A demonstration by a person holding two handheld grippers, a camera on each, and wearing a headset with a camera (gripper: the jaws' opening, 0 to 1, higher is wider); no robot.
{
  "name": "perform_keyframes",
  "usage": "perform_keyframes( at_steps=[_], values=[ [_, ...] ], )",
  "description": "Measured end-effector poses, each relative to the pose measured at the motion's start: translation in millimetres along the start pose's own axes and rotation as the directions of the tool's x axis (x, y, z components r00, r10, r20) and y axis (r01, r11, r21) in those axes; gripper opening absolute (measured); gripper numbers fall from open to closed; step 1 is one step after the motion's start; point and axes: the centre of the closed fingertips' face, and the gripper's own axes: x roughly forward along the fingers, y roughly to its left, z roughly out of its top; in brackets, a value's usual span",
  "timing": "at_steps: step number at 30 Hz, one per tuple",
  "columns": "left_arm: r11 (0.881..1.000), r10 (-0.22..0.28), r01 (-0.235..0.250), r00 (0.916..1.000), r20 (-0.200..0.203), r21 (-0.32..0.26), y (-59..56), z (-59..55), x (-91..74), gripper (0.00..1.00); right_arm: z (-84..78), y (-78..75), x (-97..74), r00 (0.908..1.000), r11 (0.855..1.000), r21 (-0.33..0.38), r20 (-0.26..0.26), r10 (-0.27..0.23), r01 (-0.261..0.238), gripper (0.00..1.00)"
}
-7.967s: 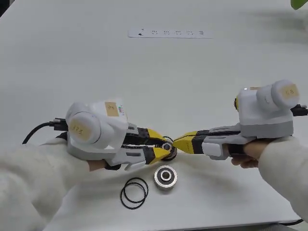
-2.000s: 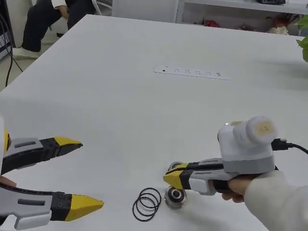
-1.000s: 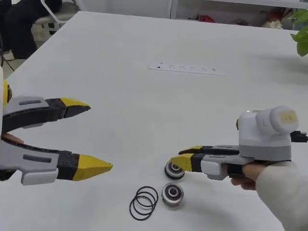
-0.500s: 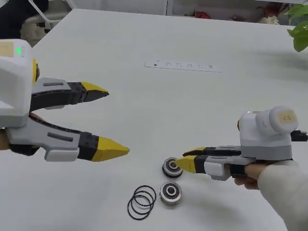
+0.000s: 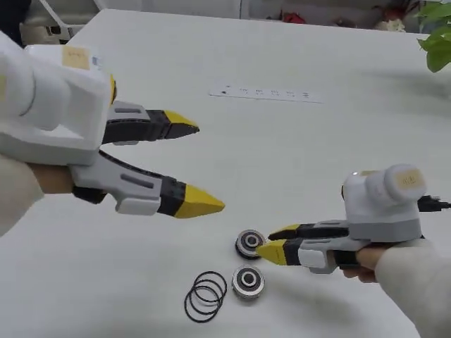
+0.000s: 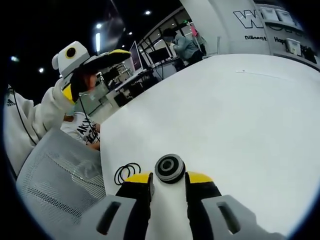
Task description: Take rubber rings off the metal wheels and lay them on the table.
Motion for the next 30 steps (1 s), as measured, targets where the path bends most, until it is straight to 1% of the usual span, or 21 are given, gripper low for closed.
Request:
perform_keyframes(
  at_steps=[2, 6, 9, 14, 20, 23, 26, 30],
  values=[
    [1.000, -0.009, 0.009, 1.0000, 0.000, 0.000, -0.2, -0.5, 5.1, 0.67, -1.5, -0.5, 0.2, 1.0000, 1.000, -0.013, -0.006, -0.001, 0.001, 0.24],
    [1.000, -0.028, 0.028, 0.9996, -0.011, 0.006, -0.6, -7.7, 14.3, 0.65, -3.7, -0.9, 0.7, 0.9999, 0.999, -0.036, -0.014, -0.001, 0.001, 0.22],
    [0.999, -0.042, 0.042, 0.9988, -0.025, -0.001, -0.3, -18.4, 20.4, 0.62, -4.7, -1.9, 1.0, 0.9999, 0.999, -0.048, -0.017, -0.002, 0.001, 0.21],
    [0.998, -0.060, 0.060, 0.9975, -0.037, -0.019, -2.8, -32.4, 29.8, 0.60, -7.4, -2.1, 2.2, 0.9997, 0.998, -0.064, -0.026, -0.001, -0.001, 0.21],
    [0.997, -0.080, 0.079, 0.9956, -0.050, -0.019, -6.8, -46.8, 42.1, 0.54, -9.5, -1.8, 5.1, 0.9993, 0.995, -0.096, -0.038, 0.003, -0.007, 0.20],
    [0.996, -0.082, 0.081, 0.9952, -0.053, -0.027, -7.3, -52.9, 47.8, 0.54, -11.6, -1.3, 6.8, 0.9987, 0.993, -0.120, -0.052, 0.002, -0.008, 0.19],
    [0.996, -0.084, 0.082, 0.9947, -0.059, -0.040, -7.2, -60.2, 53.5, 0.51, -13.4, -1.6, 8.2, 0.9982, 0.991, -0.135, -0.060, 0.003, -0.011, 0.19],
    [0.995, -0.084, 0.080, 0.9931, -0.082, -0.051, -7.5, -73.1, 62.4, 0.46, -12.9, -2.8, 8.8, 0.9982, 0.990, -0.141, -0.060, 0.001, -0.009, 0.18]
  ],
)
